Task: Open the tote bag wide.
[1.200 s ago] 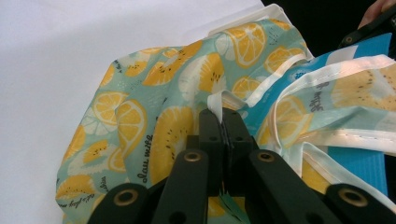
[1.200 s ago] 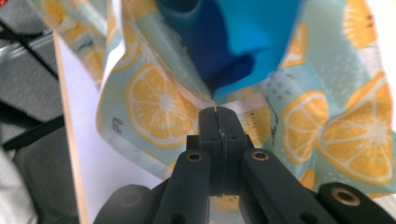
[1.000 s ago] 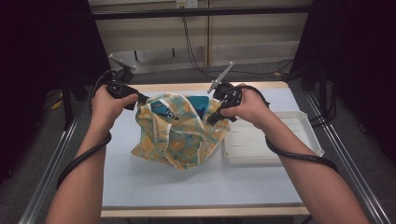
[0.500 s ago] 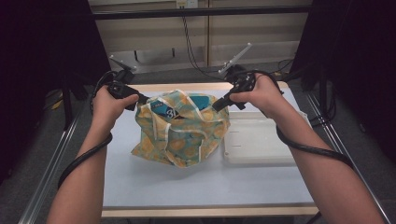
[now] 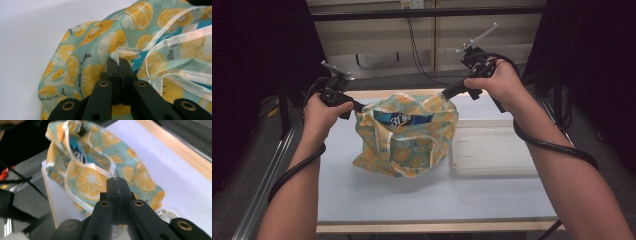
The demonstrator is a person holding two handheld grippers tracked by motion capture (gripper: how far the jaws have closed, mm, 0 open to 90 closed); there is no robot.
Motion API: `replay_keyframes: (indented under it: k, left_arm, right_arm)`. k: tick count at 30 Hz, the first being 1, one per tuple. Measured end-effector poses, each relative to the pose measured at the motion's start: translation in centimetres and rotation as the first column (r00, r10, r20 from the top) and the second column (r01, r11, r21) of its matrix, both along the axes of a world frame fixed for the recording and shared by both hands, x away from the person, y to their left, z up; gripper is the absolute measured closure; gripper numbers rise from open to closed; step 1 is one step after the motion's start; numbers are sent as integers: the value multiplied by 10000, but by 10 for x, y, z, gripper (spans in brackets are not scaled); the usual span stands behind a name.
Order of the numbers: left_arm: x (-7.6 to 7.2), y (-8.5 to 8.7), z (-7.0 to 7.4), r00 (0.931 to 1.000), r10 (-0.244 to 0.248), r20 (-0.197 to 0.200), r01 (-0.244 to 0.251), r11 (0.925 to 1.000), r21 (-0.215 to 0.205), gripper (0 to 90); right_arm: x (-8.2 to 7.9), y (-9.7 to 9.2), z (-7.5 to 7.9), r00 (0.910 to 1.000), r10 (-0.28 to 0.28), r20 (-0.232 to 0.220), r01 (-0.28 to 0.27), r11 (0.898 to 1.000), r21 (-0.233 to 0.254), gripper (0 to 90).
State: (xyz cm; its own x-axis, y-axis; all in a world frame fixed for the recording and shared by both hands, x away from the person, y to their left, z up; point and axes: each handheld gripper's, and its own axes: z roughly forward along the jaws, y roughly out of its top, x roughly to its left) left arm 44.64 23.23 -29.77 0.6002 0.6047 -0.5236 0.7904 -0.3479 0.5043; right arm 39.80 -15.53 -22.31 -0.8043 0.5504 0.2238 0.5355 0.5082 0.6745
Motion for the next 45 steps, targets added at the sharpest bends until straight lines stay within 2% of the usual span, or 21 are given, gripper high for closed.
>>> replay_keyframes:
  k: [2,3,4,5,8,11,14,15,17,18,21,22,25,27,29,30,33,34,35,42,45]
  left_arm:
    - [-2,0,-1,9995,303,-131,-306,9994,-186,891]
    - [0,2,-2,10000,11,-74,-11,10000,-36,891]
    - [0,3,-3,9999,-53,-91,51,9999,-134,892]
    - [-1,3,-3,9999,130,-51,-131,9998,-166,891]
    - [0,8,-4,10000,45,-31,-46,9998,-179,892]
    - [-1,9,-4,9987,496,-134,-502,9977,-463,892]
    - [1,13,-4,9997,215,63,-213,9994,-255,893]
    - [0,12,-3,9989,476,41,-473,9978,-459,893]
    - [1,16,0,9992,376,145,-369,9985,-414,894]
    - [0,16,1,9983,576,129,-568,9969,-545,895]
    - [-1,21,5,9978,639,153,-630,9965,-544,895]
    - [-1,25,6,9982,522,312,-511,9982,-327,895]
    - [-3,28,6,9966,787,235,-776,9960,-448,896]
    - [-4,30,3,9961,866,180,-861,9960,-244,896]
    - [-4,34,-1,9975,672,233,-673,9977,35,896]
    - [-5,32,-4,9951,985,59,-984,9949,-222,896]
    - [-6,32,-8,9966,822,-16,-823,9964,-187,896]
    - [-5,34,-9,9985,535,109,-535,9986,-26,896]
    - [-6,32,-9,9973,741,5,-741,9971,-173,896]
    - [-7,27,-12,9969,776,-137,-782,9959,-459,894]
    - [-7,29,-11,9988,482,104,-480,9987,-191,893]
  right_arm:
    - [4,-1,1,9999,-124,85,123,9998,157,900]
    - [6,-1,1,9997,-201,142,199,9997,131,900]
    - [8,-1,0,9997,-228,94,227,9997,116,900]
    - [10,-2,-1,9994,-352,66,351,9993,164,900]
    - [16,-5,-5,9978,-662,-54,663,9974,281,900]
    - [21,-7,-7,9962,-866,-74,868,9955,376,900]
    - [24,-6,-9,9953,-957,-169,961,9951,251,900]
    - [25,-5,-10,9948,-1012,-77,1014,9945,263,900]
    - [26,-4,-12,9943,-1055,-132,1059,9940,286,900]
    - [26,-3,-11,9936,-1117,-149,1120,9934,244,900]
    - [27,-1,-11,9928,-1202,-26,1202,9923,287,900]
    - [27,0,-11,9933,-1151,-83,1153,9928,331,900]
    - [28,4,-12,9937,-1121,-15,1121,9932,298,900]
    - [28,7,-14,9934,-1149,26,1147,9929,315,900]
    - [28,10,-17,9933,-1149,-119,1152,9930,259,900]
    - [29,11,-19,9936,-1129,-83,1131,9934,210,900]
    - [29,14,-23,9943,-1063,-128,1064,9943,84,900]
    - [28,15,-25,9941,-1072,-192,1073,9942,57,900]
    - [28,15,-26,9941,-1069,-205,1069,9943,28,900]
    - [25,12,-32,9944,-1045,-179,1045,9945,-14,900]
    - [24,11,-31,9953,-955,-180,954,9954,-92,889]
